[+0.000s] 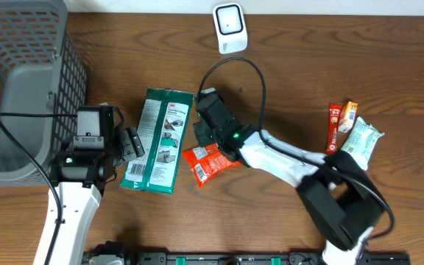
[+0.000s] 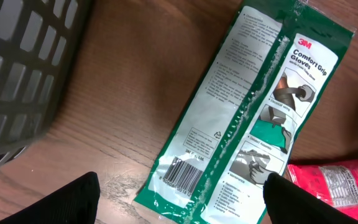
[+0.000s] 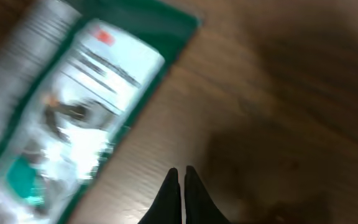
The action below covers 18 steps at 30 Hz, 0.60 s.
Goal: Scan the item barcode
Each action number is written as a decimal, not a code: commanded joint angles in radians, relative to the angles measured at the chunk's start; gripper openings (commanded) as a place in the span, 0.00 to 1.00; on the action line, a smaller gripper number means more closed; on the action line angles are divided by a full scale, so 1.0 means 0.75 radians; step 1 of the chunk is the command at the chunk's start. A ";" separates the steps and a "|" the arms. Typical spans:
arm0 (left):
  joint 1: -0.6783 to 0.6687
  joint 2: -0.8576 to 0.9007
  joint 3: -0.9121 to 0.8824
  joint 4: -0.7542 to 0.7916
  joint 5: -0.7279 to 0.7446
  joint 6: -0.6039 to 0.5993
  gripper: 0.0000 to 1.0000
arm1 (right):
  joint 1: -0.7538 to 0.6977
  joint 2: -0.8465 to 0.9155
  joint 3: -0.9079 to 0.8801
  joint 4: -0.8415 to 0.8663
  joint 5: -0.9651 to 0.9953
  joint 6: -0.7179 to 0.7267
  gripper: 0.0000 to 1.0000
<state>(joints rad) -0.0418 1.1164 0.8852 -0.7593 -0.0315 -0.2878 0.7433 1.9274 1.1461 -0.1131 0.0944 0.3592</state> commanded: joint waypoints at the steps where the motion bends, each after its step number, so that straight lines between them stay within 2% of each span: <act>1: 0.004 0.001 0.019 -0.004 -0.002 -0.007 0.85 | -0.036 0.023 0.001 -0.077 0.037 0.014 0.01; 12: 0.004 0.001 0.019 -0.004 -0.002 -0.007 0.85 | -0.094 -0.023 0.000 -0.778 -0.199 0.014 0.01; 18: 0.004 0.001 0.019 -0.004 -0.002 -0.007 0.85 | -0.110 -0.052 0.029 -0.916 -0.200 -0.068 0.01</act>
<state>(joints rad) -0.0418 1.1164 0.8852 -0.7593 -0.0319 -0.2878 0.6762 1.9003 1.1568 -0.7677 -0.0265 0.3515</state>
